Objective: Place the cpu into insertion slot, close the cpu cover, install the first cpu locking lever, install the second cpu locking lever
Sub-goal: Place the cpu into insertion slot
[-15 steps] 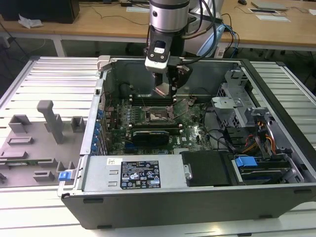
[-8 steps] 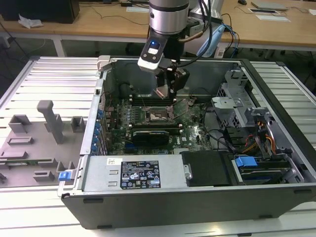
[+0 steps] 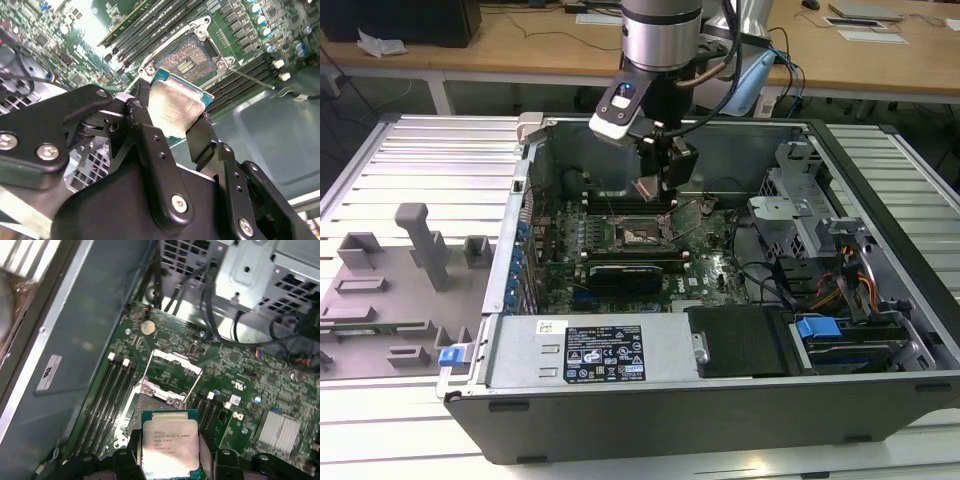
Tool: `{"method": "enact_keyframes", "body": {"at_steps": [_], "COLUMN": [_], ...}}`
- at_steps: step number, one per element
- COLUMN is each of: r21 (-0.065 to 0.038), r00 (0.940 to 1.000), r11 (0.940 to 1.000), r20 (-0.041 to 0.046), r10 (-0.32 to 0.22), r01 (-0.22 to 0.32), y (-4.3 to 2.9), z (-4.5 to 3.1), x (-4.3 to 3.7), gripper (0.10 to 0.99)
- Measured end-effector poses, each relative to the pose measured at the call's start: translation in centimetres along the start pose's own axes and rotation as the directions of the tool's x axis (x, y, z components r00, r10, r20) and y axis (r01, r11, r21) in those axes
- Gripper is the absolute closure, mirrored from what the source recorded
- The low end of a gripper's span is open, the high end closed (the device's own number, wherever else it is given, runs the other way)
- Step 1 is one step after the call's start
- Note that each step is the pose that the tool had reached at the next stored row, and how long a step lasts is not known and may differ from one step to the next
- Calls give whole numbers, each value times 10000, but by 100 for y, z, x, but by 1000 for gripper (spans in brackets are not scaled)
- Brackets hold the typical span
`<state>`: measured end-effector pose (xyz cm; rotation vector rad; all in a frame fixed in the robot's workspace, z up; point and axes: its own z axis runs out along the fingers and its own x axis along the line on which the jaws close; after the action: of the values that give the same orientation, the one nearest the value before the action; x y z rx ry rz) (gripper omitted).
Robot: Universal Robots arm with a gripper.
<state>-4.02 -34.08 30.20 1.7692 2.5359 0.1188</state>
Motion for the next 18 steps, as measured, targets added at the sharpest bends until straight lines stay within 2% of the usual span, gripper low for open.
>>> {"method": "enact_keyframes", "body": {"at_steps": [5, 8, 10, 15, 16, 18], "r21": [-9, -18, -25, -49, -50, -51], "r00": [9960, 9893, 9825, 9613, 9591, 9585], "r11": [9960, 9894, 9827, 9616, 9594, 9588], "r20": [80, 130, 166, 246, 253, 256], "r10": [893, 1454, 1853, 2746, 2820, 2841], "r01": [-893, -1454, -1852, -2745, -2819, -2841], "y": [0, 0, -1, -3, -4, -3], "z": [2, 7, 12, 37, 48, 68], "x": [0, 0, 0, 0, 2, 8], "gripper": [545, 545, 545, 545, 545, 545]}}
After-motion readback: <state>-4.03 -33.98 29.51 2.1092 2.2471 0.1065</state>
